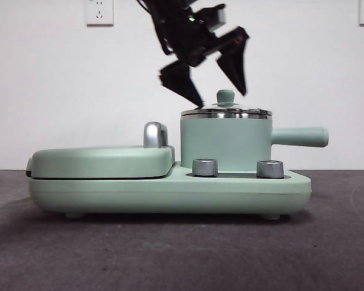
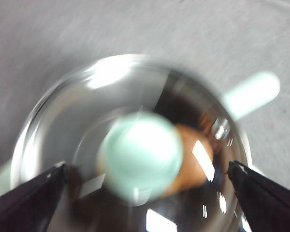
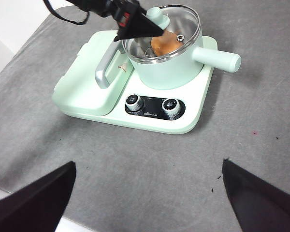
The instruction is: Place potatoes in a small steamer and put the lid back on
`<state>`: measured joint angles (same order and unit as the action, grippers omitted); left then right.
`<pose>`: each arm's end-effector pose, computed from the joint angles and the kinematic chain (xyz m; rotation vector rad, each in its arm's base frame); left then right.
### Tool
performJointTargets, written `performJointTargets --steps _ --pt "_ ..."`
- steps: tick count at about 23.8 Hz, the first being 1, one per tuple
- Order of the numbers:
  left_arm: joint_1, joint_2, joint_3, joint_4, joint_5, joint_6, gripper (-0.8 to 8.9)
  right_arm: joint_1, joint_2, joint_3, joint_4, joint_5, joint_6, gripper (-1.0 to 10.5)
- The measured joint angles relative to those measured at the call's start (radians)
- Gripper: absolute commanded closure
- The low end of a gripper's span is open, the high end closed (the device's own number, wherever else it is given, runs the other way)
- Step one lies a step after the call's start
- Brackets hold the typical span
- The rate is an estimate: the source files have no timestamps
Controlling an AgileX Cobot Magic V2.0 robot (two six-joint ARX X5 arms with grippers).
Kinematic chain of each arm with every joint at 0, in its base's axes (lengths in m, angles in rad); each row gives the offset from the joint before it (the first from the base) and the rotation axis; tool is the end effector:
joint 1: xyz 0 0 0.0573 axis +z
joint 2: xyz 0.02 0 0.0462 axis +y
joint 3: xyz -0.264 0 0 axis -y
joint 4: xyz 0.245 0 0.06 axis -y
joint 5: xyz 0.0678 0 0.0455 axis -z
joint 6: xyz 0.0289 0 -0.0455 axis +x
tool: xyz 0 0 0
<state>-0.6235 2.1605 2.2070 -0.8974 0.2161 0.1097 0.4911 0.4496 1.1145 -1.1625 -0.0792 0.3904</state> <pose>0.3796 -0.2807 0.3220 0.2740 0.8143 -0.8347 0.0191 0.0128 0.3705 0.2690 0.5942 0.4532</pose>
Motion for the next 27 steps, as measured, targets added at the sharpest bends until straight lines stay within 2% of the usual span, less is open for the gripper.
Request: performJointTargets --steps 5,9,14,21,27 --pt "0.042 -0.222 0.0 -0.216 0.0 -0.055 2.2 0.0 0.0 0.0 0.0 -0.007 -0.001 4.7" --pt "0.047 -0.426 -0.016 -0.33 0.0 -0.087 2.21 0.0 0.003 0.0 0.003 -0.076 -0.052 4.7" --pt "0.043 -0.697 -0.282 -0.327 0.019 -0.097 2.21 0.0 0.024 0.0 0.008 -0.105 -0.124 4.7" --pt "0.041 -1.028 -0.713 -0.212 0.019 -0.105 2.21 0.0 0.082 0.0 0.095 -0.109 -0.194 4.7" --pt "0.04 -1.266 -0.931 -0.117 0.019 -0.12 2.26 0.0 0.134 0.0 0.162 -0.111 -0.221 4.7"
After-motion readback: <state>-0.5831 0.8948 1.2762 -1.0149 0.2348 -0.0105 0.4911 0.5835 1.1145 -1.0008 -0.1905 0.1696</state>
